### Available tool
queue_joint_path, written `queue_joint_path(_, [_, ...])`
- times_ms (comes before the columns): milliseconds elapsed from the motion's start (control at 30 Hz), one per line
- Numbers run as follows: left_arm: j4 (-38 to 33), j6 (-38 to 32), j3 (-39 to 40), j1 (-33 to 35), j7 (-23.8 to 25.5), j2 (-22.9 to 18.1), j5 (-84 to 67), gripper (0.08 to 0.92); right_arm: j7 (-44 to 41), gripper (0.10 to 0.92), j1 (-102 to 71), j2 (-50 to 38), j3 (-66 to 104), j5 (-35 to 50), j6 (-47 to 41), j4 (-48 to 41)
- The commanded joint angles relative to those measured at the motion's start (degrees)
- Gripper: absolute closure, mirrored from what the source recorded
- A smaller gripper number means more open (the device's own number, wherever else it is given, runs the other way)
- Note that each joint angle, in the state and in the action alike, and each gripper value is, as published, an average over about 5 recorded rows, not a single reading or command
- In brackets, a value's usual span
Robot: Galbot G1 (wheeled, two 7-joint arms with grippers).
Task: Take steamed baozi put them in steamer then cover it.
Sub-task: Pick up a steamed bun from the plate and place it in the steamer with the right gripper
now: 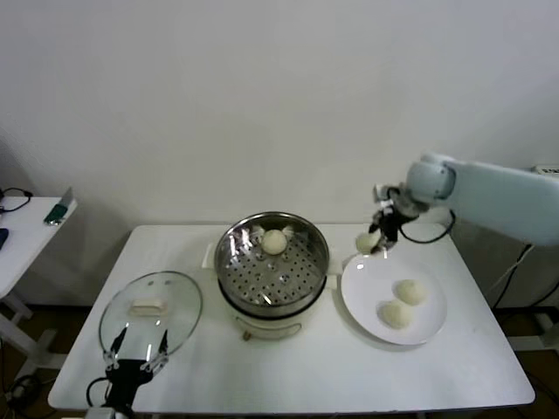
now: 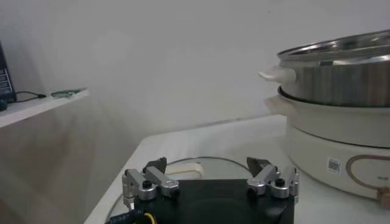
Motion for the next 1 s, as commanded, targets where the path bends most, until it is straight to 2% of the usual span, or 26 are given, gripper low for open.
queue_joint_path(33, [-0.1,0.1,0.1,-0.1,0.0,0.1,0.0,0.177,1.1,0.465,14.8,4.6,-0.5,11.9,-3.1,8.9])
queue_joint_path(200, [-0.9,0.3,-0.1,-0.1,0.1,-0.1,0.0,0.177,7.8,0.465,9.9,12.2,3.7,16.5,-7.9,11.9])
queue_joint_path(433, [-1.8,0.4,-0.4,0.3,0.1,-0.5,-0.1,0.177,13.0,0.462,1.3,22.6,4.9,16.7,-11.0,9.2])
queue_joint_path(633, [-2.2,0.4,-0.8,0.5,0.0,-0.5,-0.3,0.177,14.5,0.445,-5.5,27.4,4.1,12.7,-11.7,4.3])
queue_joint_path(1000, [-1.8,0.2,-1.0,0.6,0.0,-0.2,-0.4,0.177,17.3,0.436,-16.5,30.5,4.0,5.4,-12.4,-4.7])
